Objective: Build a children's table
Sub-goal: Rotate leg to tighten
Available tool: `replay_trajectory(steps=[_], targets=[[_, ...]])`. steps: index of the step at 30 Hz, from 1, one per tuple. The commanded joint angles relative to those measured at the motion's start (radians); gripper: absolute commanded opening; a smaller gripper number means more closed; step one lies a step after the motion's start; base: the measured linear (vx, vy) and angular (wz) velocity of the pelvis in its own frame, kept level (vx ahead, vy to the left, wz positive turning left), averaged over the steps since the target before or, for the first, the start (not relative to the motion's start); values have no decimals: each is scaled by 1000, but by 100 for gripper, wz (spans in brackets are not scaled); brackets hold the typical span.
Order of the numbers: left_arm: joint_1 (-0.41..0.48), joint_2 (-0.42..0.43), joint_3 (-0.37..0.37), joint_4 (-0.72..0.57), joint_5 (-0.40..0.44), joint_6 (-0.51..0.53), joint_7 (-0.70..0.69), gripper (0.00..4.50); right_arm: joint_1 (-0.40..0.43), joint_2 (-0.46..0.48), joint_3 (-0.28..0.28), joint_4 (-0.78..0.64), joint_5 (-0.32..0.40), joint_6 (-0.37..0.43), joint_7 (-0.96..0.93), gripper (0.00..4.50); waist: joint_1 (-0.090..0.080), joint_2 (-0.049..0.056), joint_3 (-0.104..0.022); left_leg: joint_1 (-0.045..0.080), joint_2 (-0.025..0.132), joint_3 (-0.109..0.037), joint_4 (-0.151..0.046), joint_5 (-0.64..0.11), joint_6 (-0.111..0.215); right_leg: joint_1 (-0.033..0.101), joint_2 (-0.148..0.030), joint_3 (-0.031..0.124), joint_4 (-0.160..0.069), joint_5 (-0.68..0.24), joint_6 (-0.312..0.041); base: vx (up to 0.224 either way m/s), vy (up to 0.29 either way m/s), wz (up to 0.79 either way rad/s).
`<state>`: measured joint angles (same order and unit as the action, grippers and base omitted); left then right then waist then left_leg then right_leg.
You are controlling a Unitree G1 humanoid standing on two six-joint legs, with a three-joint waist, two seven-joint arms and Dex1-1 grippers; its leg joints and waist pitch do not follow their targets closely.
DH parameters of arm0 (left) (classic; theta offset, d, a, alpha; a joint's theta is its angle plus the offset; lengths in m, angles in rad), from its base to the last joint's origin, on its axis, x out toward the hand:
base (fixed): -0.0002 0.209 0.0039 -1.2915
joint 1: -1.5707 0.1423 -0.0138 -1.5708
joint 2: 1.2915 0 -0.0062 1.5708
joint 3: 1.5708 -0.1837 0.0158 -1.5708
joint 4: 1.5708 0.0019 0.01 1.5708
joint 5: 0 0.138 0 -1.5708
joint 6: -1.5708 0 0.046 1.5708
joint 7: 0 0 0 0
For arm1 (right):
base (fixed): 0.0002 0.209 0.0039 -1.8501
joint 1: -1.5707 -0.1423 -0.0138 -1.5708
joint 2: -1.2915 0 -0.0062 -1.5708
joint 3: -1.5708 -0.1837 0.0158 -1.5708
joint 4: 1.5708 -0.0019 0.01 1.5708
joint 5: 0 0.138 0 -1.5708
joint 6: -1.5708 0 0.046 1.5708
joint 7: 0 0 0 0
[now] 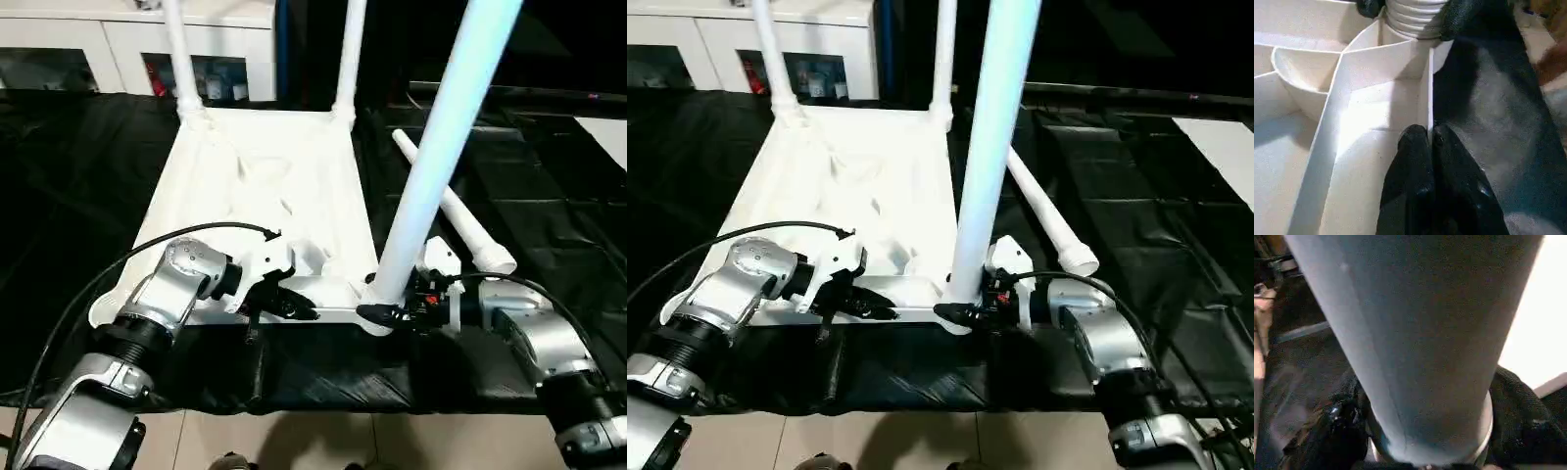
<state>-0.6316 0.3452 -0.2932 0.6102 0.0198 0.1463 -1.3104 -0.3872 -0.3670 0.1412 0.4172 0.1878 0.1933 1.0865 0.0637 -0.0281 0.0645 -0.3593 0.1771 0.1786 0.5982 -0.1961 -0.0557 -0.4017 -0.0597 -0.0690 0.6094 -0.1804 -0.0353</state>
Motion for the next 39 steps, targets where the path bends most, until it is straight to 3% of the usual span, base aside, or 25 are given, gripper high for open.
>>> replay_trajectory(steps=[1, 2, 3, 4, 6, 7, 8, 9, 14, 17, 20, 23, 29, 31, 33, 35, 39], targets=[[-55, -84, 23, 11, 1, 36, 143, 0, -9, 90, 15, 62, -44, -7, -164, 273, -6, -6, -67, 7, 57, -17, -68, -156, 51, 51, -92, 55, -85, -295, -195, 0, 0, 0], [-61, -103, 29, 14, 2, 52, 177, 0, -20, 117, 3, 96, -61, -17, -236, 273, -9, -5, -66, 8, 56, -17, -69, -165, 41, 48, -94, 55, -87, -315, -192, 0, 0, 0], [-70, -134, 37, 18, 1, 79, 229, 0, -38, 162, -22, 146, -75, -24, -349, 272, -20, -7, -62, 11, 53, -24, -73, -214, 11, 48, -95, 49, -97, -426, -162, 0, 0, 0], [-73, -147, 39, 18, 1, 90, 249, 0, -45, 181, -35, 162, -73, -25, -390, 272, -25, -7, -63, 8, 52, -25, -73, -216, 6, 50, -95, 49, -97, -438, -156, 0, 0, 0], [-78, -199, 41, 17, 4, 117, 316, 0, -79, 250, -73, 224, -63, -27, -534, 272, -35, -6, -64, 8, 52, -25, -72, -216, 8, 49, -95, 51, -101, -434, -149, 0, 0, 0], [-77, -204, 40, 16, 4, 120, 323, 0, -83, 258, -76, 230, -62, -27, -552, 272, -40, -8, -64, 6, 49, -24, -71, -217, 14, 48, -93, 52, -101, -427, -150, 0, 0, 0], [-77, -206, 40, 15, 4, 121, 325, 0, -85, 261, -78, 233, -62, -27, -560, 272, -40, -2, -65, 7, 47, -24, -70, -215, 17, 49, -93, 52, -102, -424, -150, 0, 0, 0], [-67, -233, 28, 0, 12, 128, 350, 0, -112, 307, -84, 273, -71, -38, -643, 272, -42, -4, -66, 6, 48, -22, -69, -198, 28, 48, -92, 55, -100, -388, -156, 0, 0, 0], [-48, -251, 6, -17, 27, 116, 348, 0, -141, 367, -71, 308, -97, -97, -684, 272, -52, -2, -68, 5, 48, -21, -69, -199, 38, 50, -88, 54, -95, -343, -174, 0, 0, 0], [-48, -233, 3, -13, 32, 98, 340, 0, -148, 383, -92, 316, -85, -114, -647, 340, -55, 0, -66, 6, 50, -21, -71, -215, 45, 50, -88, 54, -94, -326, -188, 0, 0, 0], [-38, -192, 0, -31, 25, 59, 288, 0, -140, 349, -81, 294, -75, -113, -572, 343, -55, -1, -66, 5, 50, -22, -72, -226, 47, 52, -89, 55, -96, -344, -185, 0, 0, 0], [-26, -147, -8, -47, 15, 18, 220, 0, -123, 289, -46, 265, -93, -142, -502, 380, -53, 0, -70, 3, 53, -21, -70, -190, 61, 53, -90, 58, -88, -277, -200, 0, 0, 0], [-22, -74, -23, -44, 19, -36, 120, 0, -69, 170, -6, 171, -69, -170, -276, 380, -37, 1, -71, 5, 58, -16, -68, -145, 91, 56, -88, 58, -76, -170, -232, 0, 0, 0], [-21, -66, -23, -43, 18, -43, 106, 0, -61, 154, -2, 157, -69, -176, -241, 380, -34, 1, -70, 6, 58, -16, -69, -146, 89, 55, -89, 59, -75, -172, -237, 0, 0, 0], [-15, -19, -28, -46, 9, -70, 22, 0, -25, 59, 26, 75, -31, -144, -45, 380, -23, 0, -69, 10, 59, -15, -69, -162, 86, 55, -90, 59, -79, -199, -230, 0, 0, 0], [-12, -2, -29, -48, 2, -85, -12, 0, -18, 19, 40, 50, -17, -127, 33, 380, -18, -1, -70, 8, 60, -16, -68, -152, 96, 59, -88, 59, -75, -180, -231, 0, 0, 0], [-6, 20, -35, -49, -6, -103, -57, 0, -25, -25, 64, 43, -9, -104, 120, 346, -4, 1, -69, 8, 63, -14, -68, -148, 87, 55, -90, 56, -76, -201, -231, 0, 0, 0]])
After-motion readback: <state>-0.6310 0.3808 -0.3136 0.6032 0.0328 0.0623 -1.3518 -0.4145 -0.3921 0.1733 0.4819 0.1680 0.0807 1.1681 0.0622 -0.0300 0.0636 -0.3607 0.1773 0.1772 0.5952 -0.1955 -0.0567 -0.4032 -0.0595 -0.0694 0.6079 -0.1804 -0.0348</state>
